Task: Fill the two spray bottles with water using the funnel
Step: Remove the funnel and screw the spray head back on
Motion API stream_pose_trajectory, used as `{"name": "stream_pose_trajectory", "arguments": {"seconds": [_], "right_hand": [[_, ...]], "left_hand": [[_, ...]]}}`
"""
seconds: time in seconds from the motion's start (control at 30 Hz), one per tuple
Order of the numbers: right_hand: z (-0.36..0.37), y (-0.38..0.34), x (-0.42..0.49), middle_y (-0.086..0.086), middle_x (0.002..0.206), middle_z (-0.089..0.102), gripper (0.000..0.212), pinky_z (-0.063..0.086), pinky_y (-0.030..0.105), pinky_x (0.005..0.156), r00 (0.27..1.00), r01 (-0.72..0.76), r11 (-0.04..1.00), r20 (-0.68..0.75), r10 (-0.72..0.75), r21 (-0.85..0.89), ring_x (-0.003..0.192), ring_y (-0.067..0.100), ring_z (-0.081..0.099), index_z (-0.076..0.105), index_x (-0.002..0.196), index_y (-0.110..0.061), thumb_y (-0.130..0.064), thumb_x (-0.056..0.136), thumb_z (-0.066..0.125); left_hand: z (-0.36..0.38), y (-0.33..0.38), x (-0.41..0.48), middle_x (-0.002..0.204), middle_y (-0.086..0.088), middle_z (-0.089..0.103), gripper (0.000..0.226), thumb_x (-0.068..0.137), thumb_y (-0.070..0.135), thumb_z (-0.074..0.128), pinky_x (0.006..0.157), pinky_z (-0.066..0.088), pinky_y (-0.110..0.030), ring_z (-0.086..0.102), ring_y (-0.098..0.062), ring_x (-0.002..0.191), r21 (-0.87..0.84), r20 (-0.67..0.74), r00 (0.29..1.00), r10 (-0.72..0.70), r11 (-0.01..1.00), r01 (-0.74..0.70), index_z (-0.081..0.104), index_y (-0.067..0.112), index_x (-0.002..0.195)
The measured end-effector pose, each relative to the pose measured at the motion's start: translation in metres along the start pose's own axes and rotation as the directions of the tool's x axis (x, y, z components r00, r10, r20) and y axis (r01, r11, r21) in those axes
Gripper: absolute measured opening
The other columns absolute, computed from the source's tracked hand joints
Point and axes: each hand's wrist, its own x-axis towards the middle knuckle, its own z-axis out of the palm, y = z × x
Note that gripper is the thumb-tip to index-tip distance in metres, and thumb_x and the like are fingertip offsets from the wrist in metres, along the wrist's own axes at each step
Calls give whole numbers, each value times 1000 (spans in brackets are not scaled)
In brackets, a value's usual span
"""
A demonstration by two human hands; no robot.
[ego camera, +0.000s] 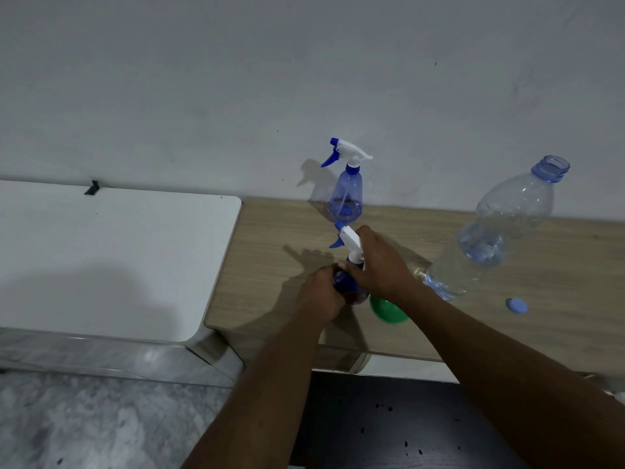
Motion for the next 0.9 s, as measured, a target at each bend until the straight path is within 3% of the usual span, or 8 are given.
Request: {"name": "stream_pose_trajectory", "arguments": {"seconds": [0.13,0.3,0.4,0.5,0.63,0.8,0.9], "right_hand": [[1,2,2,1,98,53,61,46,34,70,999,-25,996,-26,23,-85,84,20,50,49,113,-14,-52,75,77],[-2,2,1,5,95,56,39,40,34,67,999,48,999,-11,-48,2,84,26,54,50,108,-11,-27,81,72],[-1,0,5,0,93,53,43,36,30,68,1000,0,999,-13,0,-34,81,20,50,51,109,-13,-33,80,76],[-3,4,4,-2,94,49,48,35,31,70,996,79,993,-41,-83,-92,83,17,43,52,111,-14,-43,79,73],[-4,7,2,3,97,56,42,39,33,69,997,83,997,5,-83,4,85,23,52,52,113,-13,-30,80,73],[-1,11,2,-3,95,53,53,41,34,70,998,62,997,-26,-63,-40,84,17,47,54,111,-16,-52,78,75],[0,14,-4,-1,99,55,43,42,34,72,994,103,994,-26,-102,39,86,17,48,53,112,-17,-41,79,68]], "left_hand": [[1,3,0,109,1,71,48,74,33,84,87,53,-36,66,-21,99,30,-2,1000,-2,1000,2,64,25,117],[1,0,0,112,-3,71,43,78,22,80,81,45,-28,65,-23,104,33,-16,999,34,999,-34,64,24,118],[2,2,0,118,-3,69,52,76,21,82,90,50,-33,64,-23,108,34,-6,1000,-5,999,5,61,23,124],[2,2,0,112,0,71,54,71,32,86,90,54,-38,66,-21,102,18,-7,1000,6,1000,-6,63,25,120],[3,0,0,104,3,73,50,65,41,83,85,55,-38,67,-20,96,27,-15,998,53,998,-53,65,34,112],[5,-3,3,109,1,72,53,69,36,86,87,53,-35,66,-20,99,27,-19,999,51,998,-50,65,27,117],[5,-3,3,109,2,72,50,71,36,86,91,52,-35,66,-19,100,-9,-7,998,58,998,-58,65,30,116]]}}
